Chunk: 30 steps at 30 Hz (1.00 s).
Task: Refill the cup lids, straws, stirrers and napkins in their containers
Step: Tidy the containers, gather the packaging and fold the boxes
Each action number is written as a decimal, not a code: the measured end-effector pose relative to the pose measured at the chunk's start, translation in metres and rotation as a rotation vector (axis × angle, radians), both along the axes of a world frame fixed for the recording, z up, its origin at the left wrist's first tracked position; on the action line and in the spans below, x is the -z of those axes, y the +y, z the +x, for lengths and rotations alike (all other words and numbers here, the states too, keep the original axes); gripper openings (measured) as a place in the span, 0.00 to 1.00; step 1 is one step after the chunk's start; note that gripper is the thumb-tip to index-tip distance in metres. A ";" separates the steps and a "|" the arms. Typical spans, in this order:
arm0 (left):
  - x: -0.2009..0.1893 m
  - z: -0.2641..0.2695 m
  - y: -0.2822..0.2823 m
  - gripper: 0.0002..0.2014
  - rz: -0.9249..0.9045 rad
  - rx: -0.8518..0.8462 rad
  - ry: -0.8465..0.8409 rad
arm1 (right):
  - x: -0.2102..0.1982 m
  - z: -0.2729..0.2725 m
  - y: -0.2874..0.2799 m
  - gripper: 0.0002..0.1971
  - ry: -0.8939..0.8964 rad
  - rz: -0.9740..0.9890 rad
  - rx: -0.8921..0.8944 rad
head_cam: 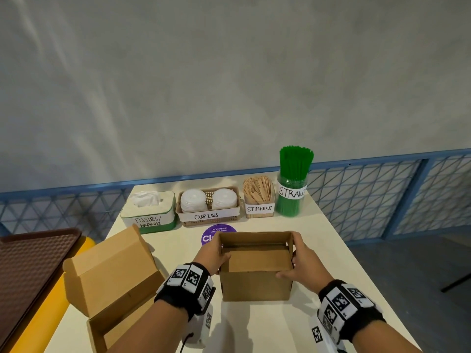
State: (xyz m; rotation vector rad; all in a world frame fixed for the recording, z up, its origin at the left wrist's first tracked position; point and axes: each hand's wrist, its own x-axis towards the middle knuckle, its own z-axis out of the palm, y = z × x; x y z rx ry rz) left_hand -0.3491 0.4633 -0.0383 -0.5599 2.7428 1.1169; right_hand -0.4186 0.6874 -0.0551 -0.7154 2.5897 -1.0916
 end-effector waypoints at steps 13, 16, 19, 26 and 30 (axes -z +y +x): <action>0.013 0.020 0.005 0.25 0.542 -0.081 0.007 | 0.029 0.014 0.007 0.38 -0.058 -0.183 0.022; 0.014 0.015 0.009 0.26 0.607 -0.190 0.003 | 0.028 0.012 0.004 0.36 -0.314 -0.391 0.104; 0.018 0.014 0.010 0.26 0.567 -0.192 -0.007 | 0.033 0.004 0.003 0.23 -0.466 -0.434 0.150; 0.042 0.016 0.001 0.20 0.464 -0.148 0.108 | 0.048 0.007 0.004 0.27 -0.370 -0.344 0.147; 0.052 0.023 0.005 0.21 0.314 -0.101 0.224 | 0.048 0.019 0.007 0.32 -0.207 -0.287 0.106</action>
